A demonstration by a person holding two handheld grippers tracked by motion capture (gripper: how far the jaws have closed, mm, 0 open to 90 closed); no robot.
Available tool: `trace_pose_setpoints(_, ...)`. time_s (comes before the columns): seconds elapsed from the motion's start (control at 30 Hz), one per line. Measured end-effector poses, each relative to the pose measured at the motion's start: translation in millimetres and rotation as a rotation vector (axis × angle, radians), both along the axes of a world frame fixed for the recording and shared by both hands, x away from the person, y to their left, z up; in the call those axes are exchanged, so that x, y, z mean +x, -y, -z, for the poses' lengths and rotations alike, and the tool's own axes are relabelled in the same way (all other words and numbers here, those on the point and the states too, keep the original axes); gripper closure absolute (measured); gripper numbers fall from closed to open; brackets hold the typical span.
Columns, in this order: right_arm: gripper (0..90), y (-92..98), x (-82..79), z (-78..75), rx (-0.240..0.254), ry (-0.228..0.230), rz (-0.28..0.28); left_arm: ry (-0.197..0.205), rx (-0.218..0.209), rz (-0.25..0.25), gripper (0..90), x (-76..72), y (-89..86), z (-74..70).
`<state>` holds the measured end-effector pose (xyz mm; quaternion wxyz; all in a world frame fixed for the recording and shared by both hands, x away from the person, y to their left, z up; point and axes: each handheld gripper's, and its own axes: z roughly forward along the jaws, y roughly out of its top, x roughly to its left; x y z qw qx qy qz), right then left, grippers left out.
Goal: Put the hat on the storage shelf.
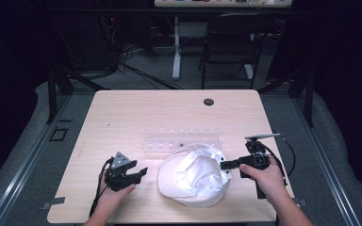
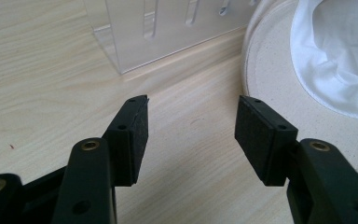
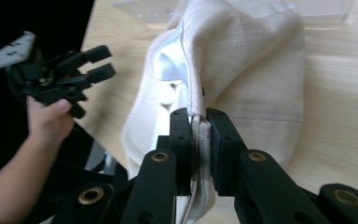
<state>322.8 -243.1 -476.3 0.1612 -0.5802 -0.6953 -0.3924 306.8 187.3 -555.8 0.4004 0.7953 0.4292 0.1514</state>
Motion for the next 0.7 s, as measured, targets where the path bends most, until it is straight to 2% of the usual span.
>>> trace_pose_setpoints(0.13,81.1,0.7,0.5,-3.5,0.018,0.0,-0.01,0.002,0.001,0.0,45.0,0.2,0.0,0.2)
trace_pose_setpoints(0.17,81.2,0.2,0.7,-5.8,0.041,0.001,0.003,0.003,0.0,-0.001,45.0,0.0,0.3,0.3)
trace_pose_setpoints(0.2,81.2,0.2,0.7,-5.8,0.041,0.001,0.003,0.003,0.0,-0.001,45.0,0.0,0.3,0.3)
trace_pose_setpoints(0.23,81.2,0.6,1.0,-7.9,0.068,0.0,0.001,0.003,0.0,-0.001,45.0,0.0,0.4,0.3)
trace_pose_setpoints(0.27,81.2,0.6,1.0,-7.9,0.068,0.0,0.001,0.002,-0.002,-0.002,45.0,-0.1,0.5,0.4)
trace_pose_setpoints(0.3,81.3,0.4,1.2,-9.9,0.095,0.002,0.003,0.003,-0.002,-0.002,45.0,0.1,0.5,0.6)
trace_pose_setpoints(0.37,81.3,-0.2,1.2,-11.2,0.109,0.003,0.007,0.002,-0.001,-0.002,45.0,0.2,0.5,0.6)
trace_pose_setpoints(0.43,81.4,-1.1,1.5,-15.1,0.153,0.005,0.006,0.002,0.0,-0.001,45.0,0.1,0.6,0.7)
trace_pose_setpoints(0.53,81.4,-1.5,2.2,-17.5,0.173,0.005,-0.005,0.002,0.0,0.0,45.0,0.0,0.7,0.7)
trace_pose_setpoints(0.67,81.5,-3.6,3.7,-20.8,0.194,0.007,0.007,0.002,0.0,0.0,45.0,0.0,0.7,0.7)
trace_pose_setpoints(0.7,81.5,-4.3,4.6,-22.4,0.216,0.006,0.016,0.001,0.0,0.0,45.0,0.0,0.7,0.6)
